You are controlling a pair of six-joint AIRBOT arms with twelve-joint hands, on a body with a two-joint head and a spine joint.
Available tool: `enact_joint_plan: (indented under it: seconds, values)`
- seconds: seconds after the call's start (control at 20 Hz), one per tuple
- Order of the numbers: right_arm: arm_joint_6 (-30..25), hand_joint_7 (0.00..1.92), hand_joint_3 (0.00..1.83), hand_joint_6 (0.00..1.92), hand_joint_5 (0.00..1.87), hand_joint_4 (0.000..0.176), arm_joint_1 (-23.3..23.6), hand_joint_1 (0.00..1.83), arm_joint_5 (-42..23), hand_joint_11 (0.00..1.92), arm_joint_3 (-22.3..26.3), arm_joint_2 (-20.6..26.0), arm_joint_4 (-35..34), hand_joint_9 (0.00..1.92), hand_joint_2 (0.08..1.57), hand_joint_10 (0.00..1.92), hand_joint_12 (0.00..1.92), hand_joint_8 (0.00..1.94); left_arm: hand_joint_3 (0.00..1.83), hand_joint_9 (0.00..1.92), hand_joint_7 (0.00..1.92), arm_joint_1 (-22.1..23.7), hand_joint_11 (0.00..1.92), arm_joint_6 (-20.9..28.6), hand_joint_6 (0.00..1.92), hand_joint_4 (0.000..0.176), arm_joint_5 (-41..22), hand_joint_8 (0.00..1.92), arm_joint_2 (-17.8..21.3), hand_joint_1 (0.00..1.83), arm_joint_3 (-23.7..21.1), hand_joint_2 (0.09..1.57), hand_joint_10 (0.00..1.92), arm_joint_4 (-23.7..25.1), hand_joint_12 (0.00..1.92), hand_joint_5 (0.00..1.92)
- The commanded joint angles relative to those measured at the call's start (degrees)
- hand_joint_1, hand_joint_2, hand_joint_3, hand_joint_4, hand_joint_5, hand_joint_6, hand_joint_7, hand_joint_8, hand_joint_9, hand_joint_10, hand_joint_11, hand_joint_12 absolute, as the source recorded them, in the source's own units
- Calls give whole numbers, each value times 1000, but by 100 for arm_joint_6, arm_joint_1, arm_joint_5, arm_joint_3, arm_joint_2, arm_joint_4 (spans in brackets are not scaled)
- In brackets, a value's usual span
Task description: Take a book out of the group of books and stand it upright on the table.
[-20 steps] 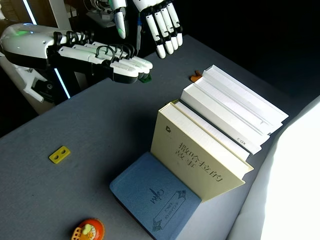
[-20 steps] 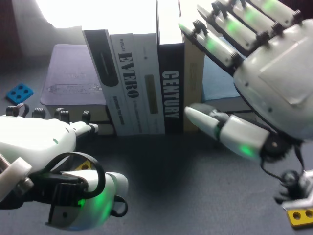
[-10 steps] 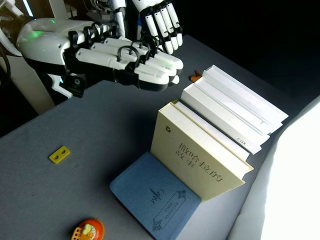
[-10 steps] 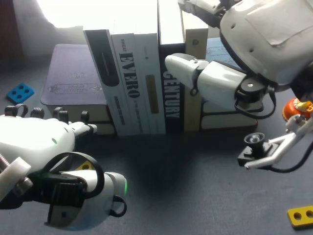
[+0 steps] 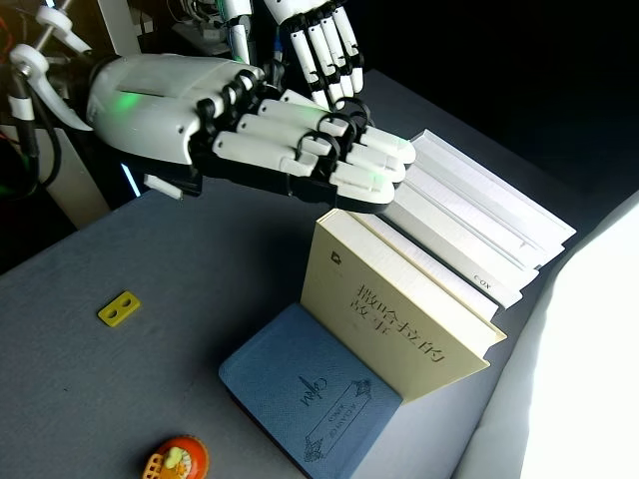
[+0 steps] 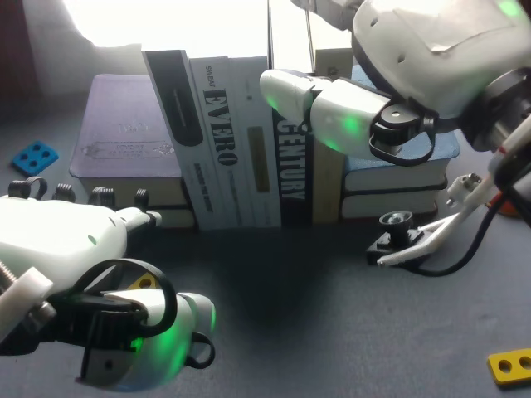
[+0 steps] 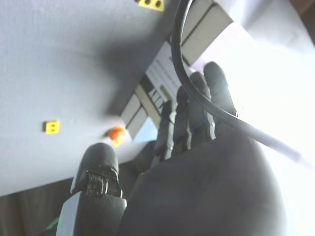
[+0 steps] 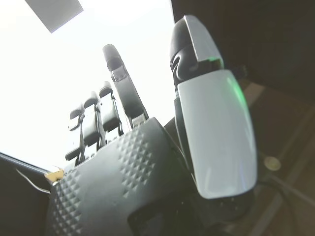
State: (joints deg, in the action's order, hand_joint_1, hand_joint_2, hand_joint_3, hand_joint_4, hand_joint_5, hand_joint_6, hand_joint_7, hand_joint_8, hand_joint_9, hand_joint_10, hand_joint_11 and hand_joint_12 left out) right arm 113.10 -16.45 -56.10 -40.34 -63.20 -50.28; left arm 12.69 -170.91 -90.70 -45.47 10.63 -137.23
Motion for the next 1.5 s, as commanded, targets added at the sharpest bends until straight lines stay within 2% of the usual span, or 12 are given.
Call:
enact_joint_plan:
  seconds: [0.0, 0.05, 0.15, 0.25, 0.5, 1.0, 1.2, 1.25, 1.45]
  values:
    - [-68, 0, 2, 105, 389, 30, 74, 0, -470, 0, -13, 24, 387, 0, 1224, 0, 0, 0, 2, 90, 106, 19, 0, 19, 4, 52, 71, 3, 11, 0, -22, 1366, 2, 466, 246, 79]
    - [-125, 21, 0, 108, 397, 30, 77, 0, -486, 0, -33, -11, 363, 0, 1218, 0, 0, 9, 1, 75, 74, 17, 0, 19, 2, 56, 71, 0, 11, 0, -22, 1363, 2, 466, 193, 61]
    - [-131, 7, 2, 105, 394, 32, 77, 0, -484, 0, -82, -109, 363, 0, 1223, 0, 0, 2, 3, 54, 46, 17, 0, 19, 6, 48, 71, 3, 11, 0, -19, 1370, 3, 466, 119, 54]
    - [-131, 2, 3, 108, 403, 26, 75, 0, -484, 0, -180, -248, 400, 0, 1226, 0, 0, 0, 1, 75, 56, 17, 0, 19, 2, 42, 71, 2, 11, 2, -23, 1368, 5, 466, 257, 68]
    - [-112, 0, 3, 100, 396, 29, -11, 0, -541, 0, -373, -436, 405, 0, 1228, 0, 0, 0, 0, 79, 50, 16, 0, 18, 2, 39, 71, 0, 11, 6, -25, 1362, 2, 466, 438, 40]
    - [38, 0, 0, 85, 381, 38, -331, 0, -491, 0, -280, -494, 388, 0, 1216, 0, 0, 0, 0, 56, 44, -1, 0, 19, 1, 39, 71, 2, 12, 0, -29, 1368, 1, 466, 358, 14]
    - [322, 7, 1, 88, 395, 27, -447, 0, -534, 0, -32, -453, 388, 0, 1223, 0, 0, 3, 1, 27, 27, -1, 0, 19, 2, 42, 71, 1, 12, 8, -30, 1370, 2, 466, 252, 8]
    - [368, 1, 1, 100, 426, 17, -478, 0, -537, 0, 11, -442, 388, 0, 1224, 0, 0, 0, 0, 36, 38, -1, 0, 19, 6, 41, 71, 3, 12, 19, -30, 1369, 5, 466, 271, 23]
    - [482, 0, 2, 121, 482, 4, -549, 0, -543, 0, 175, -332, 388, 0, 1225, 0, 0, 0, 0, 42, 50, 0, 0, 23, 2, 37, 71, 2, 12, 0, -26, 1371, 2, 466, 275, 15]
